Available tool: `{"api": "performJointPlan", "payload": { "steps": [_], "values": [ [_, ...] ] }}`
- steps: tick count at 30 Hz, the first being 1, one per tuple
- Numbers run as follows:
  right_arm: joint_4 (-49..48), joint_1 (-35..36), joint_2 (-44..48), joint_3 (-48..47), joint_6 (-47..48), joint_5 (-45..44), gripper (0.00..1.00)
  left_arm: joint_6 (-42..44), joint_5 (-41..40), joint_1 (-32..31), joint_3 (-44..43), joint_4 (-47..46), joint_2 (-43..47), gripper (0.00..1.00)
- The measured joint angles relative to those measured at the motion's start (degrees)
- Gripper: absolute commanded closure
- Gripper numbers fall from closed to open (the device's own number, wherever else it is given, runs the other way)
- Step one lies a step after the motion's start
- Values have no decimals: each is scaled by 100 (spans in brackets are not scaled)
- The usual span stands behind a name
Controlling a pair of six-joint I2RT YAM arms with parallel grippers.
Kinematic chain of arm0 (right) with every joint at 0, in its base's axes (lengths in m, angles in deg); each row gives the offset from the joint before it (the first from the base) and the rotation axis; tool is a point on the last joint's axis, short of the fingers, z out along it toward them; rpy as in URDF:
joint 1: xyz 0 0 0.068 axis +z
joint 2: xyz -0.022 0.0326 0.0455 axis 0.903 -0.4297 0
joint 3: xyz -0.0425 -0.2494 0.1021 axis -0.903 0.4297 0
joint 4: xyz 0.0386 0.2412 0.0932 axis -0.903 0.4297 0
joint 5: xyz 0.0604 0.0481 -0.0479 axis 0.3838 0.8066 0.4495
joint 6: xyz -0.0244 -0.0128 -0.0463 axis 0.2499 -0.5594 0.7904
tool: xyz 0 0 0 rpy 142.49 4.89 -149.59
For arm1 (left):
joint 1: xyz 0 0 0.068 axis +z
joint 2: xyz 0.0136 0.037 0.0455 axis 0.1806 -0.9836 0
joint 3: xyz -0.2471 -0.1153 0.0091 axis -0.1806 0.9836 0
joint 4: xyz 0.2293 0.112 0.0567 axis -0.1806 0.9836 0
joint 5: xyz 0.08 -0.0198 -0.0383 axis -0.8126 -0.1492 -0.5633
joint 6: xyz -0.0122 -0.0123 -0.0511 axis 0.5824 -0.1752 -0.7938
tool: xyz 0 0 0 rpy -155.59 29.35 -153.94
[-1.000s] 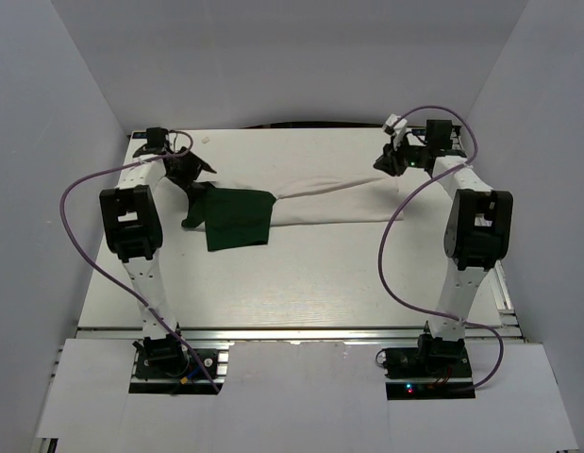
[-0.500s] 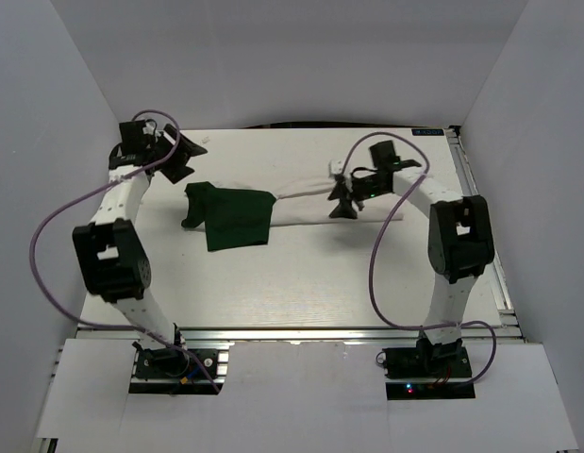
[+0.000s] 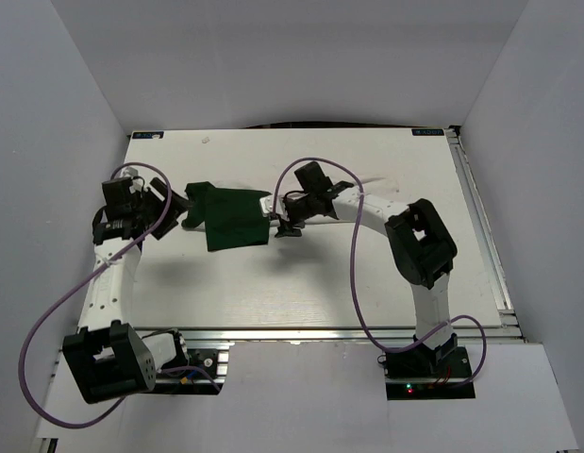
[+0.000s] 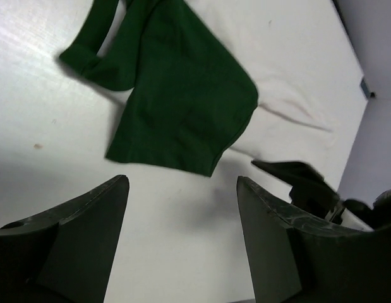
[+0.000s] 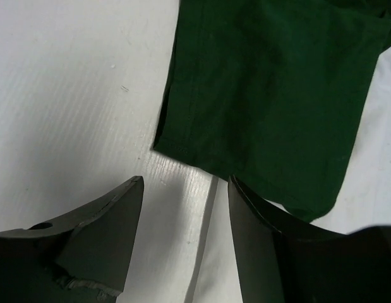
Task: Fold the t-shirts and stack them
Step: Fold the other side of the tshirt into a rectangle
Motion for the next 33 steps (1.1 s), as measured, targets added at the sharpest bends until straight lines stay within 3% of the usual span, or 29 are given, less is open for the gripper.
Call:
{"api": "performJointPlan", "payload": {
  "steps": [4, 7, 9, 12, 22, 33],
  "values": [
    [-162, 168, -179, 0, 22, -223, 39, 245, -103, 0, 332, 293, 332, 23],
    [-280, 385, -286, 0, 24, -350, 40, 348, -179, 0, 667, 444, 459, 31],
    [-367, 529, -354, 0, -13, -426, 41, 387, -216, 0, 885, 516, 487, 41],
    [-459, 702, -516, -74, -122, -540, 43, 439, -243, 0, 1172, 603, 485, 47],
    [-645, 717, -811, -184, -369, -986, 56, 466, -184, 0, 1565, 420, 358, 50],
    [-800, 704, -811, -136, -435, -1051, 57, 463, 48, -35, 1818, -483, -1113, 48]
  ]
}}
